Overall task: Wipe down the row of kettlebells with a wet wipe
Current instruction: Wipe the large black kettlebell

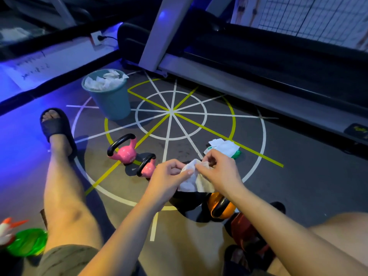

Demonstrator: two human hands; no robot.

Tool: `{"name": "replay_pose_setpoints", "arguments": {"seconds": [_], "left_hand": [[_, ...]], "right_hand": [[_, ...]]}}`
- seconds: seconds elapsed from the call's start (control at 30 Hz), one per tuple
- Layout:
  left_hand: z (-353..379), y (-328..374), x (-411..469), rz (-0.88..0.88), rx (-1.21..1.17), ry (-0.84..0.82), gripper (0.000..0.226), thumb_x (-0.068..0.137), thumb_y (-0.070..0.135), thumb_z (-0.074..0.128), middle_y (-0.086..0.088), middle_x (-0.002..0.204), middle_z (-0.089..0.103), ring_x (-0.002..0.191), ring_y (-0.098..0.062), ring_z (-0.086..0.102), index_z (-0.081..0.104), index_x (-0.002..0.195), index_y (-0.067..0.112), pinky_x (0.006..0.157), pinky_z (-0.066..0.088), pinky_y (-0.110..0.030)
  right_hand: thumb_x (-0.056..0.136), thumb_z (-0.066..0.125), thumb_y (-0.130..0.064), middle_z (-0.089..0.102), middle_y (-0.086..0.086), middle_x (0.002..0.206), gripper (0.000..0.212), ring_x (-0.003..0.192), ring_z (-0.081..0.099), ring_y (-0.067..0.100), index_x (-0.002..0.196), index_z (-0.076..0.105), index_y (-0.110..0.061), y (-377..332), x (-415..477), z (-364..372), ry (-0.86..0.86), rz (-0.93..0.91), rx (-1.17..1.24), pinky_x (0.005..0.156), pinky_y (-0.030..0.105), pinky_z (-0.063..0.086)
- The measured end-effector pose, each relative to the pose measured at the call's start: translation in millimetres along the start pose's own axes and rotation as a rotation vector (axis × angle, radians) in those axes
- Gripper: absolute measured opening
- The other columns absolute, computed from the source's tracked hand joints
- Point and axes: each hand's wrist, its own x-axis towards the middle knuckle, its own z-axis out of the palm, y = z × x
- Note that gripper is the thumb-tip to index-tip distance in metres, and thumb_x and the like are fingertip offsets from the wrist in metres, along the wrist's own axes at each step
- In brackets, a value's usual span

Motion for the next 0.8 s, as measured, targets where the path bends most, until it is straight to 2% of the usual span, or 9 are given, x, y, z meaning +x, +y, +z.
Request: {"name": "replay_pose_setpoints", "arguments": {"seconds": [0.1,0.17,0.23,0.3,0.37,0.43,0.57,0.67,0.8], "left_hand": [[17,-2,1,0.035,0.199,0.318,0.022,0.086,0.03,0.079,0.015,0.065,0.071,0.056,-0.003,0.061,0.063,0.082,0.016,0.054,0.043,-0.019],[29,-7,0,-0.009,0.099,0.441,0.021,0.089,0.026,0.074,0.009,0.06,0.07,0.052,-0.008,0.064,0.059,0.083,0.012,0.053,0.045,-0.021],[34,-14,1,-0.121,-0.234,0.43,0.024,0.094,0.03,0.07,-0.013,0.07,0.073,0.058,-0.021,0.067,0.06,0.089,0.008,0.058,0.05,-0.03],[32,-19,0,-0.221,-0.495,0.319,0.025,0.098,0.033,0.067,-0.023,0.092,0.074,0.075,-0.028,0.071,0.065,0.099,0.008,0.069,0.056,-0.042],[31,-28,-4,-0.217,-0.449,0.202,0.026,0.097,0.034,0.067,-0.015,0.098,0.076,0.087,-0.021,0.073,0.068,0.108,0.01,0.075,0.058,-0.035],[31,-42,-7,-0.197,-0.374,0.158,0.023,0.097,0.026,0.068,-0.012,0.098,0.077,0.085,-0.016,0.073,0.067,0.114,0.01,0.072,0.057,-0.028],[39,-90,-3,-0.314,-0.393,0.214,0.019,0.096,0.016,0.067,-0.016,0.092,0.076,0.079,-0.028,0.066,0.064,0.112,0.005,0.072,0.049,-0.039],[58,-120,8,-0.449,-0.338,0.331,0.012,0.094,0.016,0.068,-0.015,0.085,0.069,0.074,-0.026,0.063,0.062,0.101,0.009,0.064,0.048,-0.038],[89,-129,38,-0.414,-0.289,0.516,0.009,0.084,0.017,0.078,-0.008,0.079,0.073,0.074,-0.027,0.067,0.069,0.083,0.018,0.07,0.054,-0.037]], "right_hand": [[0.081,0.077,-0.031,0.07,-0.006,0.072,0.011,0.067,0.062,0.007,0.081,0.07,-0.022,-3,-4,6,-0.038,0.09,0.217,0.065,0.025,0.05],[0.087,0.074,-0.03,0.075,-0.014,0.087,0.006,0.083,0.067,0.0,0.092,0.078,-0.029,-8,-10,7,-0.168,0.07,0.286,0.076,0.018,0.051],[0.092,0.067,-0.028,0.072,-0.021,0.103,0.016,0.097,0.063,-0.008,0.099,0.077,-0.039,-8,-15,9,-0.276,-0.04,0.193,0.084,0.011,0.048],[0.092,0.064,-0.023,0.066,-0.021,0.113,0.022,0.104,0.06,-0.008,0.106,0.076,-0.035,-6,-18,11,-0.344,-0.055,0.144,0.091,0.012,0.046],[0.09,0.059,-0.019,0.064,-0.017,0.116,0.027,0.102,0.062,0.0,0.111,0.075,-0.029,0,-19,12,-0.442,-0.048,0.057,0.092,0.022,0.049],[0.085,0.05,-0.012,0.071,-0.012,0.106,0.037,0.097,0.066,0.009,0.107,0.075,-0.029,7,-17,9,-0.515,-0.032,-0.036,0.09,0.032,0.054],[0.087,0.049,-0.008,0.075,-0.012,0.095,0.038,0.092,0.069,0.005,0.095,0.074,-0.035,23,0,-8,-0.347,0.162,-0.013,0.095,0.034,0.054],[0.092,0.05,-0.017,0.071,-0.004,0.113,0.035,0.104,0.064,0.016,0.116,0.071,-0.031,37,15,-24,-0.23,0.228,-0.208,0.096,0.028,0.049],[0.092,0.052,-0.023,0.064,0.006,0.127,0.037,0.112,0.061,0.027,0.126,0.066,-0.025,52,29,-31,-0.181,0.368,-0.247,0.098,0.033,0.049]]}}
